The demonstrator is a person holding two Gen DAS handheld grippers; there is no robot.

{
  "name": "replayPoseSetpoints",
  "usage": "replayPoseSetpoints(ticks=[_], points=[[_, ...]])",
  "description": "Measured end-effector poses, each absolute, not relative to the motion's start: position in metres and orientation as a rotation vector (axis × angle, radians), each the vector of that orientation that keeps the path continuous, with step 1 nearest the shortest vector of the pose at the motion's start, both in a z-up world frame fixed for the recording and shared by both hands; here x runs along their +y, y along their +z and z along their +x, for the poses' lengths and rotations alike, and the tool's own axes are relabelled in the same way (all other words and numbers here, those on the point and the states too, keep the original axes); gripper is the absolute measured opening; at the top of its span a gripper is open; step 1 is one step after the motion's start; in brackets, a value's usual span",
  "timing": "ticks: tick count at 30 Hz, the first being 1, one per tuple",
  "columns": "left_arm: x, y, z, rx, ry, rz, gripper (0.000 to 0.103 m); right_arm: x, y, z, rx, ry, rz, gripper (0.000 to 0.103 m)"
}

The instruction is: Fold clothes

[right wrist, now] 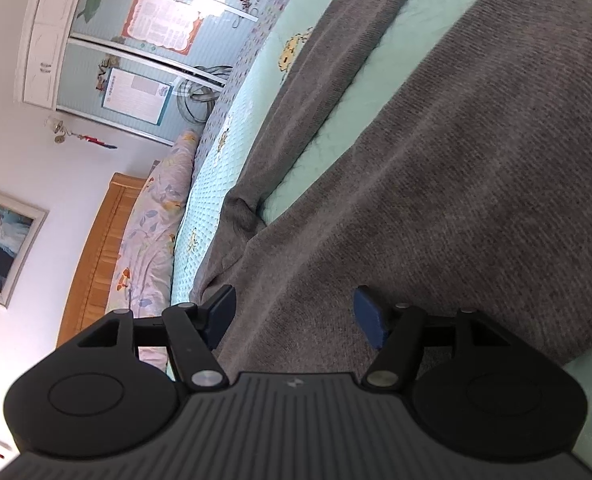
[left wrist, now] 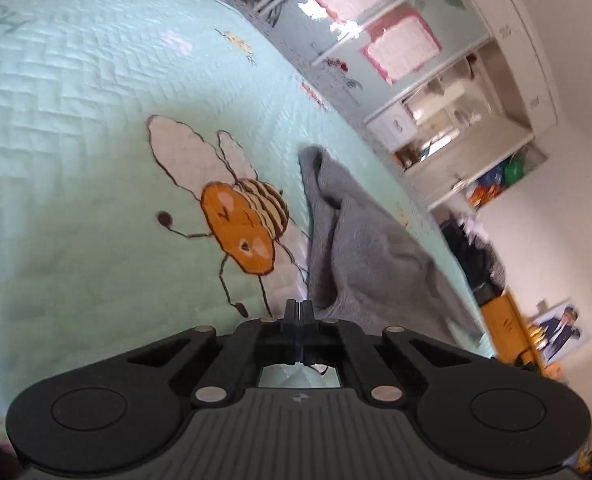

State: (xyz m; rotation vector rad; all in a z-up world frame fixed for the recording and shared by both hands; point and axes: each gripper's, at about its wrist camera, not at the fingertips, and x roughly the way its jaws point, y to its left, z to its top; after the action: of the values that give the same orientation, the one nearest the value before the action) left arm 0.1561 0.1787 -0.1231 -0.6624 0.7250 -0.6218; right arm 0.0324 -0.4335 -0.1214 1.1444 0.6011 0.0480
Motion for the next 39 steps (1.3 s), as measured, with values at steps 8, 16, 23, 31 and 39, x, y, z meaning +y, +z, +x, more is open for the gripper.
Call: replayPoseSetpoints(ticks=[8, 16, 23, 31, 39], points=[[0.124, -0.067, 0.243, 0.644, -0.672, -0.592, 0.048, -0.422, -0.118, 0.040, 0.605, 0.081, 1.113, 0.071], [0.087, -0.113, 0.351, 0.807, -0.646, -0.787, 0.046, -0.432, -0.121, 0.036, 0.598, 0.073, 1.139, 0.070], [0.080, -0.146, 0.385, 0.844, -0.647, -0.905, 0.046, -0.432, -0.122, 0.046, 0.619, 0.074, 1.104, 0.071], [0.076, -0.142, 0.401, 0.841, -0.598, -0.890, 0.065, -0.432, -0.122, 0.049, 0.623, 0.070, 1.115, 0.071], [0.070, -0.142, 0.409, 0.883, -0.631, -0.861, 0.067, -0.429, -0.123, 0.056, 0.621, 0.071, 1.101, 0.073]])
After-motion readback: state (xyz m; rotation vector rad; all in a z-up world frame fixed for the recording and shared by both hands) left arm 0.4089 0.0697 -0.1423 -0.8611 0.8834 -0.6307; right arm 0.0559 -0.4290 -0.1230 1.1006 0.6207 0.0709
